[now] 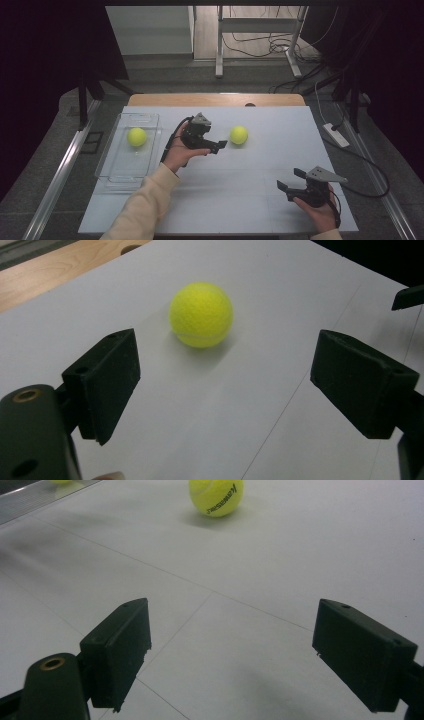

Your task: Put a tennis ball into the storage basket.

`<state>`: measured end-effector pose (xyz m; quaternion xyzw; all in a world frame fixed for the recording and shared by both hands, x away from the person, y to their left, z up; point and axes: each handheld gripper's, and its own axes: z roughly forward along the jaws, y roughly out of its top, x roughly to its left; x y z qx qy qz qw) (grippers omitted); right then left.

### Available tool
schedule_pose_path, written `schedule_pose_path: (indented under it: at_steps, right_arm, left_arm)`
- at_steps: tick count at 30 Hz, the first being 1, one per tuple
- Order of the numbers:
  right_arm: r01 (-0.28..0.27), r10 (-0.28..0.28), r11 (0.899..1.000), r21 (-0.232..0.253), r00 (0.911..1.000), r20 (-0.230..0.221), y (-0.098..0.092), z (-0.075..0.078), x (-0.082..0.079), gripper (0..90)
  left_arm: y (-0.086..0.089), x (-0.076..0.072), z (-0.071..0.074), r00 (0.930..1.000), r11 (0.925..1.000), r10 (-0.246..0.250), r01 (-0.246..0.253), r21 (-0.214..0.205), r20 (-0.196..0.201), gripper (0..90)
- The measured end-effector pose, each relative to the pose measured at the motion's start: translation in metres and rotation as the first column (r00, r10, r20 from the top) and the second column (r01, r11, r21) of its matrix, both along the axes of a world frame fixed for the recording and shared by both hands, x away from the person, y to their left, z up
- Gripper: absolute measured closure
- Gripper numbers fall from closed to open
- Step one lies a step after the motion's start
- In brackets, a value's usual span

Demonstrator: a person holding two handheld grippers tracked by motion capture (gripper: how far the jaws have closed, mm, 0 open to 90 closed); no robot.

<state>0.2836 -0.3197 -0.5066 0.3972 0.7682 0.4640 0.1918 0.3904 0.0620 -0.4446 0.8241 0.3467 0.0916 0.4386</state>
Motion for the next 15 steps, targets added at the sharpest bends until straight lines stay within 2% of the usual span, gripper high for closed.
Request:
schedule_pose_path:
  at_steps: [8,15]
  right_arm:
    - [-0.001,0.001,1.0,-0.002,1.0,0.001,0.0,0.0,0.0,15.8]
    - [-0.001,0.001,1.0,0.0,1.0,0.0,0.0,0.0,0.0,15.8]
  left_arm:
    - [-0.01,0.008,0.0,0.9999,1.0,-0.007,0.007,0.005,-0.011,13.6]
    - [-0.017,0.013,0.0,1.0,0.9999,0.001,-0.001,0.017,0.001,13.7]
